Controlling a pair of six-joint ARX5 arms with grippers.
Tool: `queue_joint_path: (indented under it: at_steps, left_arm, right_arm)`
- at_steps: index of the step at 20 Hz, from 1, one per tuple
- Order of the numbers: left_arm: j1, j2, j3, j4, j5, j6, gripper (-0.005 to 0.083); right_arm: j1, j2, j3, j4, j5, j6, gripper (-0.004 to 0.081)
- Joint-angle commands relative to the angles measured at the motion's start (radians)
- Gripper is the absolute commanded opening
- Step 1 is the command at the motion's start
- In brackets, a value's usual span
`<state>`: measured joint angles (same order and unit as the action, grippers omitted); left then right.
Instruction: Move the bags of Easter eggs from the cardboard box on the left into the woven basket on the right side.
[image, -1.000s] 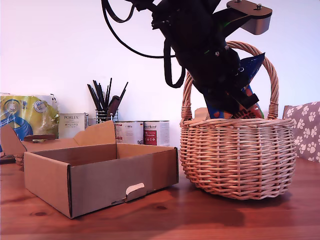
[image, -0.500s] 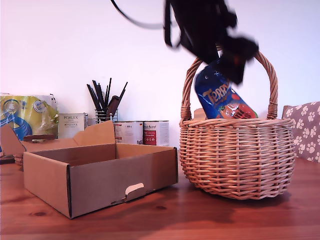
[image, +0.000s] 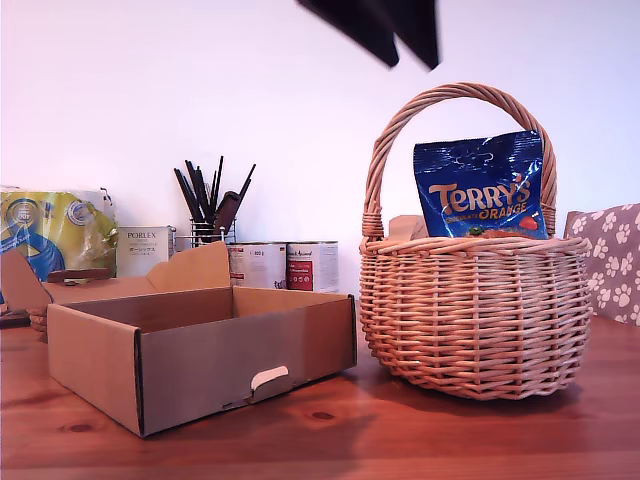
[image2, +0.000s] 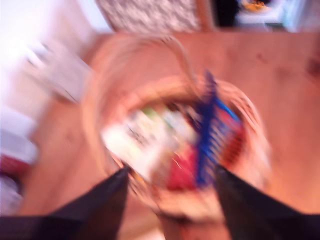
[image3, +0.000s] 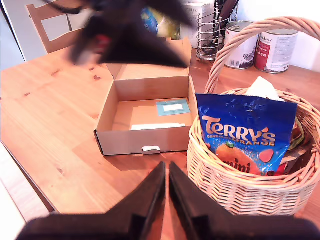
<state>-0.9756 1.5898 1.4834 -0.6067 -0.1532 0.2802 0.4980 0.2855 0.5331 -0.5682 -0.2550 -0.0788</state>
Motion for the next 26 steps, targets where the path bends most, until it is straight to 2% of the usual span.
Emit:
queue_joint_path:
  at_steps: [1,3,7,10,12,15,18,21,23,26]
  left_arm:
    - [0.029,0.006,-0.014,-0.050,0.050,-0.034,-0.0024]
    - [0.066,-0.006,-0.052,-0.046,0.082,-0.072,-0.0021]
    - [0.121,-0.115,-0.244,0.112,0.102,-0.118,-0.0021]
    - [0.193,-0.254,-0.443,0.274,0.123,-0.149,-0.0021]
    - [0.268,-0.351,-0.570,0.370,0.129,-0.180,-0.0021]
    - [0.402,-0.499,-0.728,0.460,0.151,-0.209,-0.0021]
    - [0.534,-0.662,-0.850,0.464,0.193,-0.213,-0.0021]
    - [0.644,-0.856,-0.941,0.414,0.228,-0.238,-0.0021]
    - [0.679,-0.985,-0.959,0.358,0.228,-0.265,-0.0021]
    - [0.682,-1.125,-0.959,0.334,0.227,-0.270,-0.0021]
  right_arm:
    - [-0.001,0.006,-0.017,0.010,0.011,0.011,-0.0013]
    - [-0.002,0.021,-0.017,0.016,0.051,0.068,-0.0013]
    - [-0.003,0.064,-0.017,0.056,0.150,0.159,-0.0013]
    - [-0.004,0.087,-0.024,0.128,0.220,0.156,-0.0013]
    - [-0.006,0.087,-0.037,0.193,0.259,0.106,-0.0013]
    - [-0.043,0.086,-0.042,0.190,0.266,0.094,-0.0013]
    - [-0.081,0.063,-0.042,0.176,0.257,0.094,-0.0013]
    - [-0.089,-0.002,-0.042,0.129,0.252,0.104,-0.0013]
    - [-0.089,-0.051,-0.042,0.101,0.246,0.111,-0.0013]
    - [-0.089,-0.107,-0.041,0.108,0.248,0.105,-0.0013]
